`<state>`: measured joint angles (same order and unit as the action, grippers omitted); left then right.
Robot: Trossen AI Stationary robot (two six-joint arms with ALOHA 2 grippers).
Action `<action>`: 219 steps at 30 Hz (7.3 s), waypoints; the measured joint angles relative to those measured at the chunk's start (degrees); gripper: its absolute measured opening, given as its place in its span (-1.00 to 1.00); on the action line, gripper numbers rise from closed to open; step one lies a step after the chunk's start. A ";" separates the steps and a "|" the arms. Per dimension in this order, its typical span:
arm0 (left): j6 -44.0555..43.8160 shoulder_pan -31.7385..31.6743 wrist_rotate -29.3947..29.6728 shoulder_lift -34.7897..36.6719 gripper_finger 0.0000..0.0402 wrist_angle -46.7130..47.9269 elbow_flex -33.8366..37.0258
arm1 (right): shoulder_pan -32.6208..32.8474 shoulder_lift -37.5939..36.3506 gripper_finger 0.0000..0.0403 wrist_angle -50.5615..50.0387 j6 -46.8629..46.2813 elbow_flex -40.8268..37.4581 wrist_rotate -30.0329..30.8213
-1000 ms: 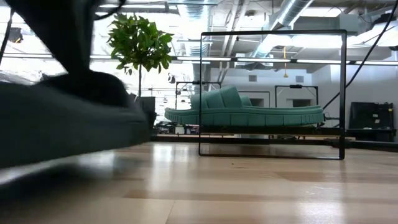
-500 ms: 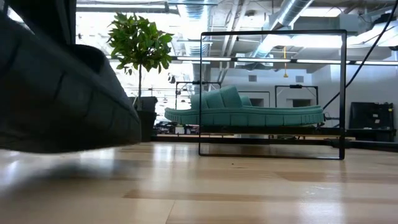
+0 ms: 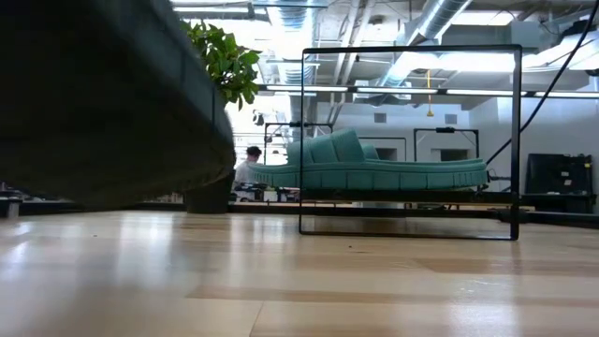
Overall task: Pick and place slides into the shelf
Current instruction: Put the black slide on the shelf
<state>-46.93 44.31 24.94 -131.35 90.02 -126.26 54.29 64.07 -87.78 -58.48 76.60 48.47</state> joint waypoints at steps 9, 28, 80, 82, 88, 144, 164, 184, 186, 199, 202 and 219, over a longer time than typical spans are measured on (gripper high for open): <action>3.84 0.93 3.37 0.08 -1.00 0.03 -7.76 | -0.03 0.00 -1.00 -0.01 -0.02 0.00 0.02; 18.05 -2.45 11.90 3.89 -1.00 0.03 -8.74 | -0.03 0.00 -1.00 0.06 -0.59 0.00 0.00; 112.99 -43.77 -1.73 26.77 -1.00 -23.37 -8.74 | -23.72 -0.02 -1.00 4.31 0.47 0.00 4.31; 115.07 -46.48 -6.34 26.77 -1.00 -24.66 -8.38 | -25.19 -0.02 -1.00 4.52 0.46 0.00 4.31; 112.93 -55.53 -17.36 29.57 -1.00 -27.97 -6.23 | -28.98 0.00 -1.00 6.16 0.53 0.00 4.33; 130.93 -64.99 -43.47 7.87 -1.00 -41.06 -5.94 | -32.33 0.00 -1.00 8.15 -3.08 -0.02 1.89; 136.56 -68.38 -51.80 4.44 -1.00 -41.04 -5.92 | -32.84 0.00 -1.00 5.48 -12.75 -0.02 0.32; 135.95 -69.55 -53.13 3.65 -1.00 -56.47 7.14 | -37.64 3.50 -1.00 5.42 -11.64 -0.02 -3.26; 135.40 -69.71 -53.08 3.65 -1.00 -56.31 7.97 | -38.33 4.08 -1.00 4.99 -11.49 -0.02 -4.17; 135.09 -70.34 -52.75 3.67 -1.00 -61.24 13.32 | -41.88 8.44 -1.00 6.01 -7.48 -0.02 -6.44; 135.38 -70.78 -52.65 3.72 -1.00 -62.31 14.16 | -42.17 8.39 -1.00 6.18 -7.48 -0.02 -6.43; 136.62 -71.42 -51.52 3.72 -1.00 -64.98 14.97 | -42.12 8.37 -1.00 7.52 -7.50 -0.02 -6.25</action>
<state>89.69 -27.11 -26.59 -127.63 25.04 -111.28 12.16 72.44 -80.26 -65.98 76.58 42.22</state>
